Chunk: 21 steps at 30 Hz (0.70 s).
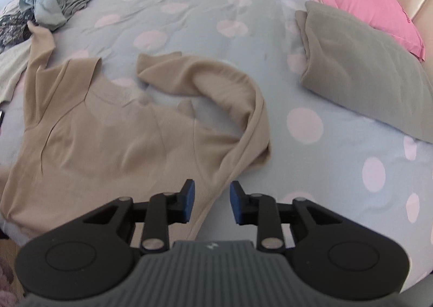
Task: Fold clothes
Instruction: 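Lay the beige sweater flat on the bed and open both grippers, then grasp the sweater hem with the left gripper while the right gripper grasps the hem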
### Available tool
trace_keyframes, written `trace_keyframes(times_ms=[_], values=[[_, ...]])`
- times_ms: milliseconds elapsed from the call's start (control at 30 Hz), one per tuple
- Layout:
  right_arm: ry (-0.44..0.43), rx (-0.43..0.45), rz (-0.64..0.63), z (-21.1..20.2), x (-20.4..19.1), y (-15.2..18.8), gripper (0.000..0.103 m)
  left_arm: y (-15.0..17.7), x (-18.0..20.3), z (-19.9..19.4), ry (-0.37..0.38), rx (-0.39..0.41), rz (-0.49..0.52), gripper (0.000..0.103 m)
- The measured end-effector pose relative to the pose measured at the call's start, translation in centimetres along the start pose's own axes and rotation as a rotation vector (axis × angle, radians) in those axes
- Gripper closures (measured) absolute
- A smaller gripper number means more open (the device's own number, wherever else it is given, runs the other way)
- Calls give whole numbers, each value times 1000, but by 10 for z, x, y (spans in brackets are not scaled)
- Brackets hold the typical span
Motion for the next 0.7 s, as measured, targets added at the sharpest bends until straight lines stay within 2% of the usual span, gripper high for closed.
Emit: trace_keyframes(times_ms=[100,267,333,467,600,700], values=[[-3,23,-13,17,-3,-29,63,-28,-18,13,-26,27,11,75],[-72,6,-33,53,-23,-69,63,-69,-53,44,-65,53,20,63],[-102,-19,-41,71,-32,-79,63,-78,-68,61,-82,58,14,63],[-119,-85,-58,107,-39,-83,64,-90,-91,93,-42,68,-19,63],[-144,-142,-57,134,-37,-72,64,-93,-108,126,-31,39,-61,62],[-189,-153,-33,145,-37,-64,77,-84,-111,147,34,-10,-108,64]])
Point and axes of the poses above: each gripper's, at about its wrist camera, not at the fingertips, and z roughly the way its jaws point, x to its right, y to its underside, the point moved 8 cm from there along z, roughly the way its jaws point, and after that the axes turned 10 degrees about z, right-handed, at the moved point
